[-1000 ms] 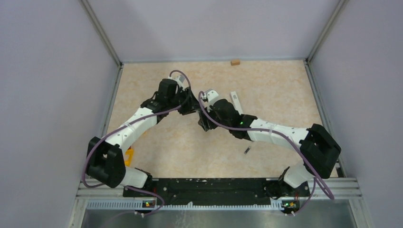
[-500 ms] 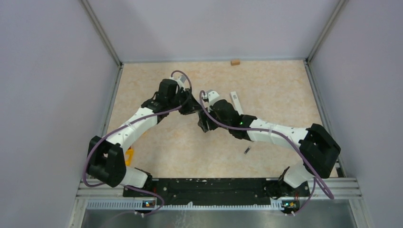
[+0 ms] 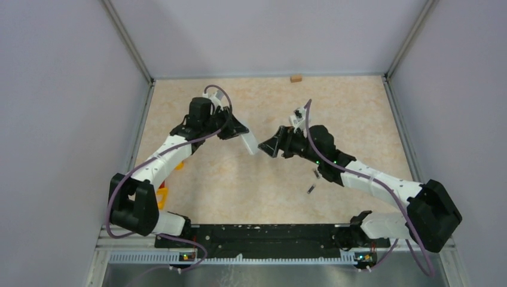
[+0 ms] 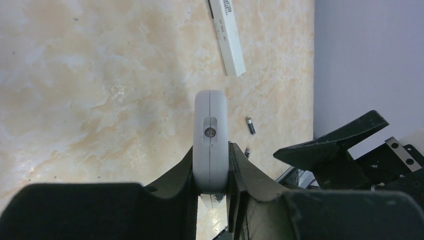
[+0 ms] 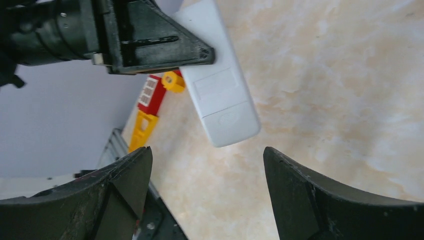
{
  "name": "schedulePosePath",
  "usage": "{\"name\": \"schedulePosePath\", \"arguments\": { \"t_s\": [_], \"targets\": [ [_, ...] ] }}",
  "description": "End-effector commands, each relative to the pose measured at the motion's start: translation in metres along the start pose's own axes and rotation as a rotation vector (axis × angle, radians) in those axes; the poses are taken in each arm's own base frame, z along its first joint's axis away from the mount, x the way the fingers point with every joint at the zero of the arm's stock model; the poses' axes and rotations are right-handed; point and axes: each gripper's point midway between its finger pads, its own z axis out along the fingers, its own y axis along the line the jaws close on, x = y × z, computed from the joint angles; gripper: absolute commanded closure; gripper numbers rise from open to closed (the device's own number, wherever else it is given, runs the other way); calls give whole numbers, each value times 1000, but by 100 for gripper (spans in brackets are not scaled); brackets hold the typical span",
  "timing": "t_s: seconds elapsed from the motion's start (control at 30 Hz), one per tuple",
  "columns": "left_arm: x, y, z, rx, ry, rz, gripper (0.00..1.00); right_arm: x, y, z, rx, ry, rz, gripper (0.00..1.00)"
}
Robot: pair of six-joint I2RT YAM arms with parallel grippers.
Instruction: Load the batteries into the remote control
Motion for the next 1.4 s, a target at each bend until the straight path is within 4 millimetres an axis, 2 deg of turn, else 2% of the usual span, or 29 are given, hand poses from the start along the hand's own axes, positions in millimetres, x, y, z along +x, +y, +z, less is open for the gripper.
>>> {"name": "schedulePosePath", "arguments": {
  "t_s": [0.0,0.2,0.5,0.7,0.83,0.97,1.07,1.13,1.27,1.37],
  "targets": [
    [-16,-42,-16,172,-65,39,100,-28,40,-14,-170,-104,218,18],
    [-20,-74,-29,329,-94,2,100,-34,55,-20,-285,-151,394,18],
    [-21,-87,-39,397,-113,-30,100,-40,67,-25,-385,-172,524,21],
    [-25,-96,-50,426,-149,-21,100,-38,54,-24,-315,-189,557,25],
    [-27,-96,-53,424,-173,-9,100,-41,51,-28,-284,-204,542,23],
    [-31,-91,-54,391,-209,12,100,-37,40,-25,-171,-185,512,23],
    [-31,-92,-53,394,-208,10,100,-39,35,-25,-154,-208,529,22],
    [-29,-96,-55,417,-193,1,100,-45,42,-25,-199,-229,534,21],
    [-24,-103,-57,462,-154,-43,100,-64,67,-25,-369,-282,517,21],
    [-22,-109,-62,501,-140,-74,100,-68,77,-21,-442,-281,556,22]
  ]
}}
